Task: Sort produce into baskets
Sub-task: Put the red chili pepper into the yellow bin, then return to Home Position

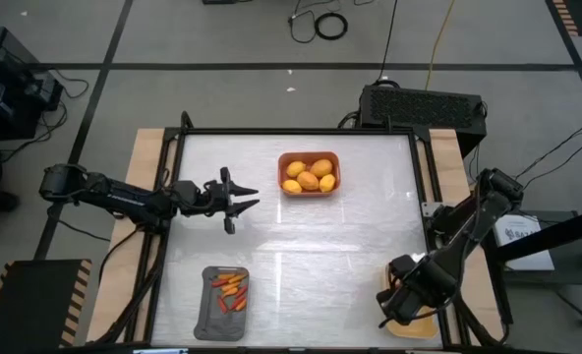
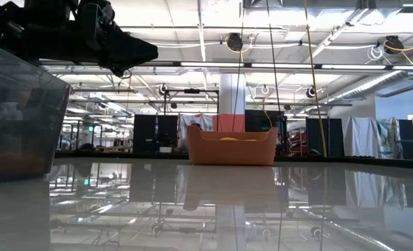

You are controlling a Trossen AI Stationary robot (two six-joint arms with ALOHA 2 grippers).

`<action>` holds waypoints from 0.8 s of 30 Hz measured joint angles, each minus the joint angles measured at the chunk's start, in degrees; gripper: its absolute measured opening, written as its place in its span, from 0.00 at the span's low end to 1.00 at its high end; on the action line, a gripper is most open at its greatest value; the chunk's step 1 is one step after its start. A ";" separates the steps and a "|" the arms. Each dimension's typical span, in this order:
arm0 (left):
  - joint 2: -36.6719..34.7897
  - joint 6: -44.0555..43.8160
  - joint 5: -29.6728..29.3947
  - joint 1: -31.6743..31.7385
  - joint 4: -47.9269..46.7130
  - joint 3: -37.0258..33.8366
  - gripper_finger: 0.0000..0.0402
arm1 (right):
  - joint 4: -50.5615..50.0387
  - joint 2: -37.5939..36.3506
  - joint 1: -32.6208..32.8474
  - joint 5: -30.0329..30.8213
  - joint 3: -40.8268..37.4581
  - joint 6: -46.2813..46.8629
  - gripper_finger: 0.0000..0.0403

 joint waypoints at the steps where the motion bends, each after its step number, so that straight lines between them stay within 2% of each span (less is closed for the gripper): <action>1: 0.00 0.00 0.02 0.00 0.00 0.00 0.32 | -0.43 0.01 -0.03 0.05 0.00 0.00 0.19; 7: 0.00 0.05 0.00 0.00 -0.02 0.00 0.32 | -4.61 0.01 -0.11 0.14 0.00 0.00 0.21; 18: 0.00 0.09 0.00 0.00 -0.09 0.00 0.32 | -6.16 0.01 -0.13 0.08 0.00 -0.04 0.39; 24: 0.00 0.09 0.00 0.00 -0.09 0.00 0.32 | -6.23 0.01 -0.11 1.70 0.00 -1.35 0.44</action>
